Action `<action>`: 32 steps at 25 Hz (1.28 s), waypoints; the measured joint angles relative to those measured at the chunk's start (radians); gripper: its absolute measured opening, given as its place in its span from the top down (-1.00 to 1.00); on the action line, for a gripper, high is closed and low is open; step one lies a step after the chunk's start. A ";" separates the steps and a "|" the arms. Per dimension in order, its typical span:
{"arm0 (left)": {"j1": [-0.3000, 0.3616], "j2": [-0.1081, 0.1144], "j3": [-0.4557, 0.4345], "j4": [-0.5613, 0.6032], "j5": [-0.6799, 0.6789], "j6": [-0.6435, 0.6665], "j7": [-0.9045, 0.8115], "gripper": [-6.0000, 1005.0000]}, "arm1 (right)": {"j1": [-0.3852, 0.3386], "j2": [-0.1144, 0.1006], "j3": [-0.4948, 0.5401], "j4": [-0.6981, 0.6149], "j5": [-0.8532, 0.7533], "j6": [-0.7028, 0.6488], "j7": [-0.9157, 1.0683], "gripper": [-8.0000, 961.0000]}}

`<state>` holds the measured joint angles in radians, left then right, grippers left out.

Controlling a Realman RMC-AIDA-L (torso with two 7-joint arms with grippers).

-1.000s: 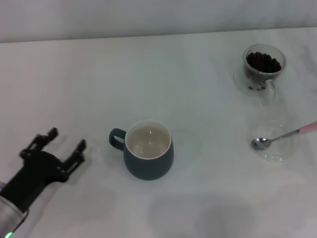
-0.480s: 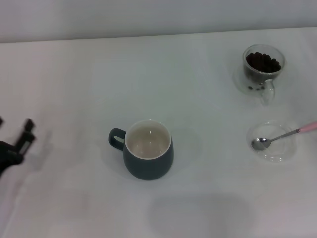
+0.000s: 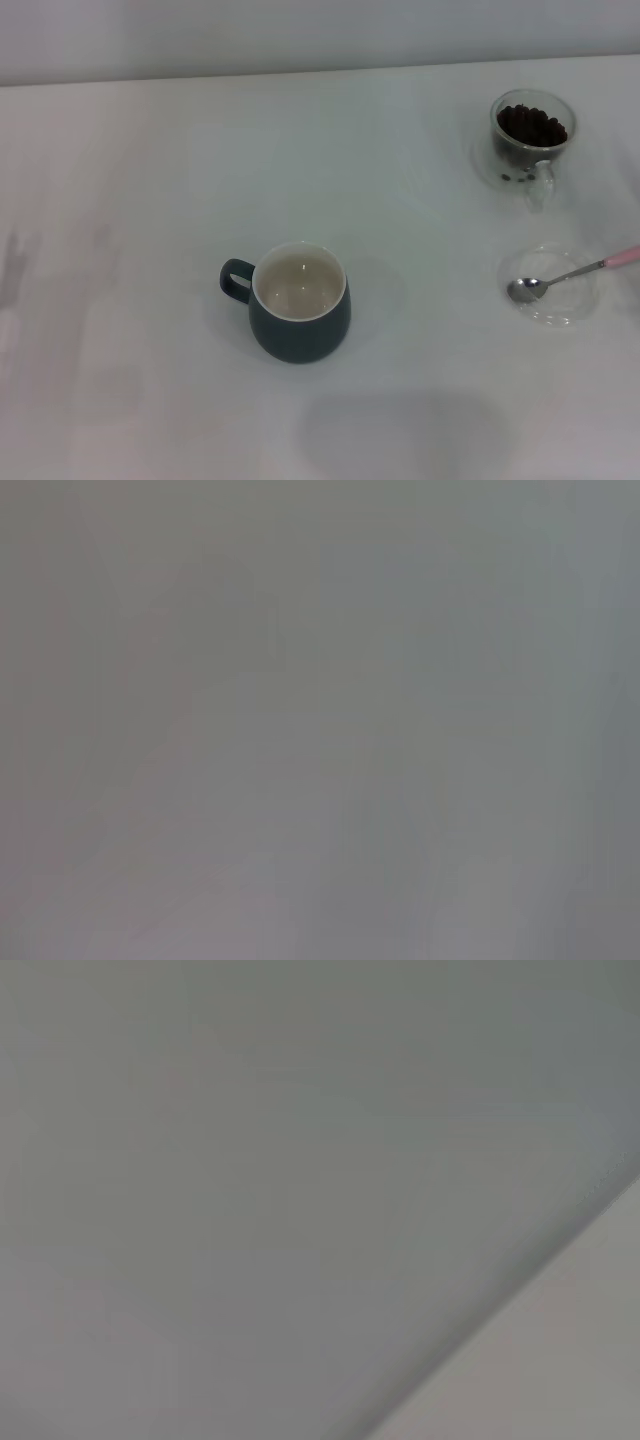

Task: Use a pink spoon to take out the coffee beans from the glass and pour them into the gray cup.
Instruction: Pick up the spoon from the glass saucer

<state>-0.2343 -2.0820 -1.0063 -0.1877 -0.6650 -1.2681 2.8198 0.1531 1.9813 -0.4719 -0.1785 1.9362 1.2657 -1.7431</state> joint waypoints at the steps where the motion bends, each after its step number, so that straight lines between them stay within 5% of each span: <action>1: -0.008 0.000 0.000 0.001 -0.012 0.001 0.000 -0.51 | -0.004 -0.003 -0.026 0.002 0.000 0.000 0.001 -0.78; 7: -0.043 -0.001 0.000 0.001 -0.064 0.006 0.000 -0.51 | -0.020 -0.007 -0.135 0.009 -0.004 -0.032 0.002 -0.79; 23: -0.069 -0.001 0.000 -0.003 -0.094 0.010 -0.002 -0.52 | 0.018 0.006 -0.164 0.021 -0.120 -0.056 0.081 -0.79; 32: -0.072 0.000 0.000 0.000 -0.098 0.010 -0.002 -0.51 | 0.001 -0.005 -0.158 0.022 -0.130 -0.007 0.126 -0.38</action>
<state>-0.3063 -2.0819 -1.0062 -0.1877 -0.7632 -1.2577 2.8179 0.1544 1.9767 -0.6304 -0.1566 1.8057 1.2583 -1.6168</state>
